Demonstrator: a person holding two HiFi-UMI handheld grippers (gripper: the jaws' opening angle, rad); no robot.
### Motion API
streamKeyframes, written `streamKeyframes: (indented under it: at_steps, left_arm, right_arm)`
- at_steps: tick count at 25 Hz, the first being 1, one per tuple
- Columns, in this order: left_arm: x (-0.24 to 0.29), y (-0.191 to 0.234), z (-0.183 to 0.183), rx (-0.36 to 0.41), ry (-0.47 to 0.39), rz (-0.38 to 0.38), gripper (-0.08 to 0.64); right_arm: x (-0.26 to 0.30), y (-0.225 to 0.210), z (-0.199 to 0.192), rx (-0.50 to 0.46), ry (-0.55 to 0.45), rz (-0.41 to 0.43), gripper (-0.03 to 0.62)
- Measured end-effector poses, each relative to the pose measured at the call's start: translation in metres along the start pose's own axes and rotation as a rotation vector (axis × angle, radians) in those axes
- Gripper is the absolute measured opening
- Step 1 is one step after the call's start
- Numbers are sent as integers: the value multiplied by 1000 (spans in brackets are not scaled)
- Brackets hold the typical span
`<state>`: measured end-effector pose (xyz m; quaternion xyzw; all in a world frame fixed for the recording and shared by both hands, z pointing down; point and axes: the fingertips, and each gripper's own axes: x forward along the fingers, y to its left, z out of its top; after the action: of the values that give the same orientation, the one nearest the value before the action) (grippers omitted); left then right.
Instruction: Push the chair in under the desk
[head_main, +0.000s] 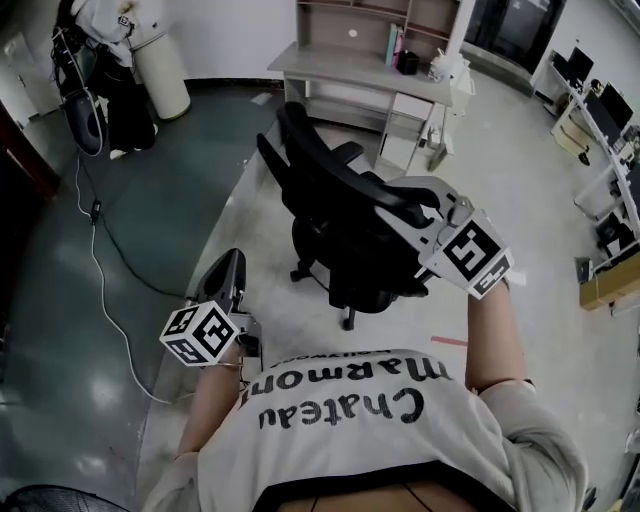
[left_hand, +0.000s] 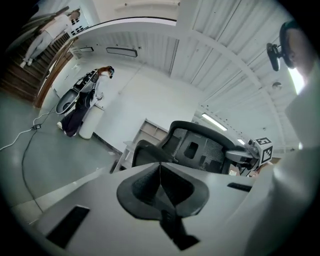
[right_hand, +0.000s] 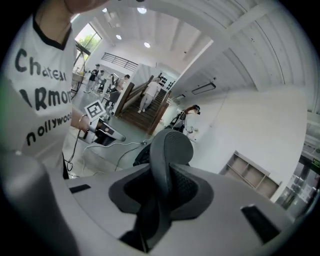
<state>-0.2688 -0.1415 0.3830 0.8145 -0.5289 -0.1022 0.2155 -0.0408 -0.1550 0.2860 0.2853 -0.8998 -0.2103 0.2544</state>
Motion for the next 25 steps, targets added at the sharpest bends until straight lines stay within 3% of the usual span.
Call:
streamKeyframes:
  at_steps: [4, 9, 13, 18, 25]
  left_arm:
    - [15, -24, 2, 33, -39, 33, 18]
    - [18, -46, -5, 29, -74, 116, 18]
    - [21, -62, -18, 13, -73, 162, 18]
    - [29, -110, -19, 83, -90, 161, 18]
    - [28, -157, -54, 101, -121, 180, 18]
  right_arm:
    - [-43, 4, -20, -82, -63, 84, 100]
    - [-85, 1, -40, -97, -159, 223, 104]
    - [-108, -6, -54, -72, -229, 304, 107]
    - [-143, -27, -74, -23, -308, 360, 132]
    - [-178, -68, -117, 3, -333, 430, 174]
